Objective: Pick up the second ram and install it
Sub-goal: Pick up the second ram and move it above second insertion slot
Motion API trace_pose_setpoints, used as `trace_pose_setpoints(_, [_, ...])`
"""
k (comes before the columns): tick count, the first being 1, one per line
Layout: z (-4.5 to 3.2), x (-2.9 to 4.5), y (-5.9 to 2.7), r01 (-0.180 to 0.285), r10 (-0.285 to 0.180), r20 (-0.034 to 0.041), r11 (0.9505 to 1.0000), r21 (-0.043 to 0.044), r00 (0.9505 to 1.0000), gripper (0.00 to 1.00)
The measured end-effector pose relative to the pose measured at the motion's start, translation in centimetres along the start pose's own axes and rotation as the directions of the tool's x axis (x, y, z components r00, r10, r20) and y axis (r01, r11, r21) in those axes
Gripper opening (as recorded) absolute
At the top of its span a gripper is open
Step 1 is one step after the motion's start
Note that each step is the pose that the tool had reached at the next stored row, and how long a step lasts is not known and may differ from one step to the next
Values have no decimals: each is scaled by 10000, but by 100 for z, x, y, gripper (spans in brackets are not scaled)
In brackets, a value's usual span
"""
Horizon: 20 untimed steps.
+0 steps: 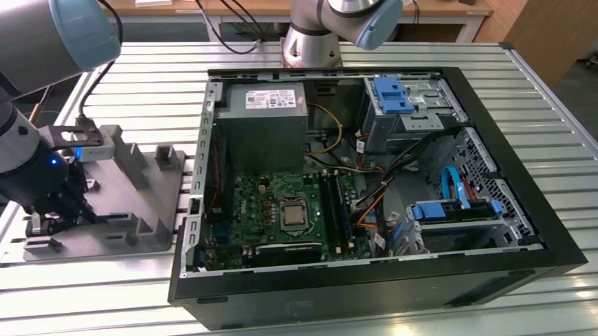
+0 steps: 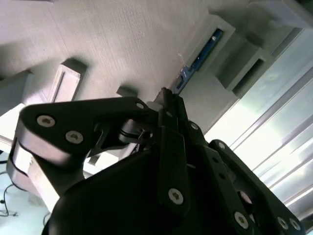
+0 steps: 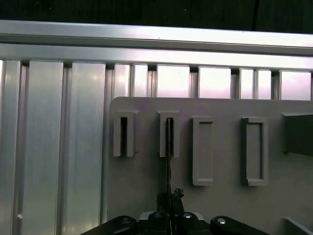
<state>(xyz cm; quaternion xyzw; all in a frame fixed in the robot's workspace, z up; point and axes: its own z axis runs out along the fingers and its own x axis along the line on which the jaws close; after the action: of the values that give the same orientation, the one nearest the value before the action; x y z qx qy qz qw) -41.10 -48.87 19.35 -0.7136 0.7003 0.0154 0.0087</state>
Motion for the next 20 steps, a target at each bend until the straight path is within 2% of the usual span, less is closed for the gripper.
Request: trace_pose_setpoints(20, [9, 0, 0, 1, -1, 0, 10000, 1, 10000, 14])
